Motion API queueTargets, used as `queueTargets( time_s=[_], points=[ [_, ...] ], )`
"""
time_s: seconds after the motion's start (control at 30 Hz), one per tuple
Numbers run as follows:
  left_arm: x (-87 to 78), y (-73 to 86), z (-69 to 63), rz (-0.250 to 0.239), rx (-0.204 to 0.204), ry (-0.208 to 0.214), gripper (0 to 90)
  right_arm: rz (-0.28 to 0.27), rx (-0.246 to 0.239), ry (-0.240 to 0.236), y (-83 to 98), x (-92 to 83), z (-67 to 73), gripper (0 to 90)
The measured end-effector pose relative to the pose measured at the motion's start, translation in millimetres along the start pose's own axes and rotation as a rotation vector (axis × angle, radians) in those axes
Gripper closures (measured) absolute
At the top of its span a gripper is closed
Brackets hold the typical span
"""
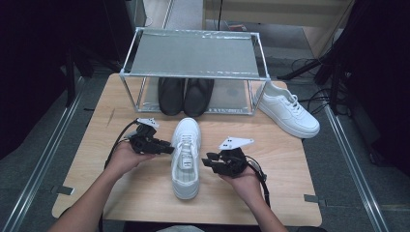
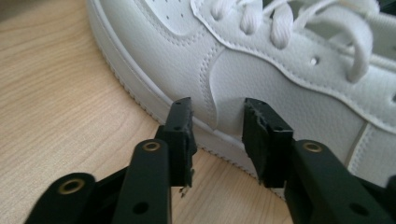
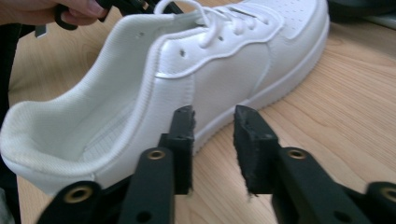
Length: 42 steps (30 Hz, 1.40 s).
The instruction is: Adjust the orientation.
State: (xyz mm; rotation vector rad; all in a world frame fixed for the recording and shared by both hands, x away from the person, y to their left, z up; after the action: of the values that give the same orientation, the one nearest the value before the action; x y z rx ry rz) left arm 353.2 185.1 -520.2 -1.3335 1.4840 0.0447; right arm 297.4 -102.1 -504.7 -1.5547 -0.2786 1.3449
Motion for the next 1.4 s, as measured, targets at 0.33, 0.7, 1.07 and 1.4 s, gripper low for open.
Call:
queueTargets(
  time_s=[0.33,0.7,1.07,1.4],
  points=[
    [-10.2,0.8,-10.3,-0.032,0.052,-0.002,51.1,-0.033,0.027,0.065,-3.0,-19.9,-20.8,58.2],
    [-17.1,11.7,-18.2,-0.027,0.057,-0.003,44.4,-0.072,0.064,0.059,-13.2,-42.7,-46.2,58.8],
    [-22.7,22.2,-20.4,-0.035,0.034,-0.031,44.3,-0.116,0.134,0.145,-19.1,-60.2,-79.8,58.8],
    [-27.8,32.5,-19.3,-0.03,0.023,-0.052,44.3,-0.088,0.143,0.143,-16.2,-53.4,-108.1,57.3]
  ],
)
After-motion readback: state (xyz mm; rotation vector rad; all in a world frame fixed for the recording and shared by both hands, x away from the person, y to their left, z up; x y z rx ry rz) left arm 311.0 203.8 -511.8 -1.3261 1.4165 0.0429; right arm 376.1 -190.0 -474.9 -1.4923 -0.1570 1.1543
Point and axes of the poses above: each handheld gripper's, and its own axes: x roughly forward along the jaws, y roughly out of its underside, z roughly to its left, the point moved 2 cm from there along x, roughly forward along the jaws, and after that the axes turned 5 degrees about -x, right-handed, at the moved point
